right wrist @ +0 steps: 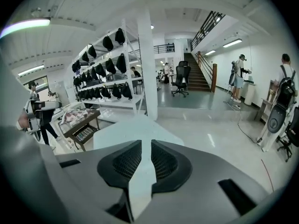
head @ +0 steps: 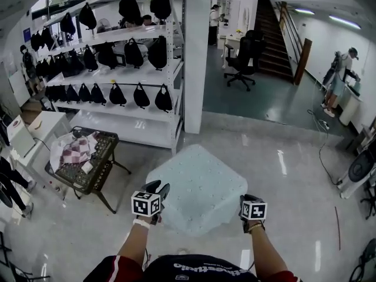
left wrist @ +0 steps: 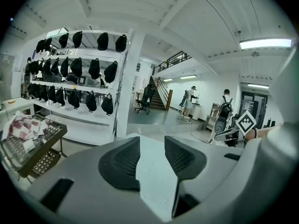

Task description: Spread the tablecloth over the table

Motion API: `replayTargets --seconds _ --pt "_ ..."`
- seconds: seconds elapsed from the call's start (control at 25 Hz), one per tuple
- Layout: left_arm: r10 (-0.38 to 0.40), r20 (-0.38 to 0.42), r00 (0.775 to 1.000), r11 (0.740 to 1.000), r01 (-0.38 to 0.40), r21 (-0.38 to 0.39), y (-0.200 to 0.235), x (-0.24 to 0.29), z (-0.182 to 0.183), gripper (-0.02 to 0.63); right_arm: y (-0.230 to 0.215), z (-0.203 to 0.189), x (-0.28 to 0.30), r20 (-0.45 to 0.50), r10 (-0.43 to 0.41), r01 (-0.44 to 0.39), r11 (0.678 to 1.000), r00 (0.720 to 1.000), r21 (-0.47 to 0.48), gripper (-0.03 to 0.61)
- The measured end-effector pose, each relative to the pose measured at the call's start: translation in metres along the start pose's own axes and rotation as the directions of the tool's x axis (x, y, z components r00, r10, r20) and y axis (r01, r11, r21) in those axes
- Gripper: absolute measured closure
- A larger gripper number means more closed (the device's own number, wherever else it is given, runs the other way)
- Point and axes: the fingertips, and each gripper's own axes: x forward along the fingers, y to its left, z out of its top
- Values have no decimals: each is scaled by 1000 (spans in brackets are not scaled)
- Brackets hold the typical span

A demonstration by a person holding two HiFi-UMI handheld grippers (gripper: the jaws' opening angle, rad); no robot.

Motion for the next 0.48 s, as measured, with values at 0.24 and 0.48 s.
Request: replayTargets --seconds 0.24,0.48 --pt "4 43 999 1000 -4 -1 3 -1 18 437 19 25 12 41 28 -29 1000 999 12 491" --pt "3 85 996 1000 -5 18 13 -1 41 437 53 79 9 163 88 -86 996 983 -23 492"
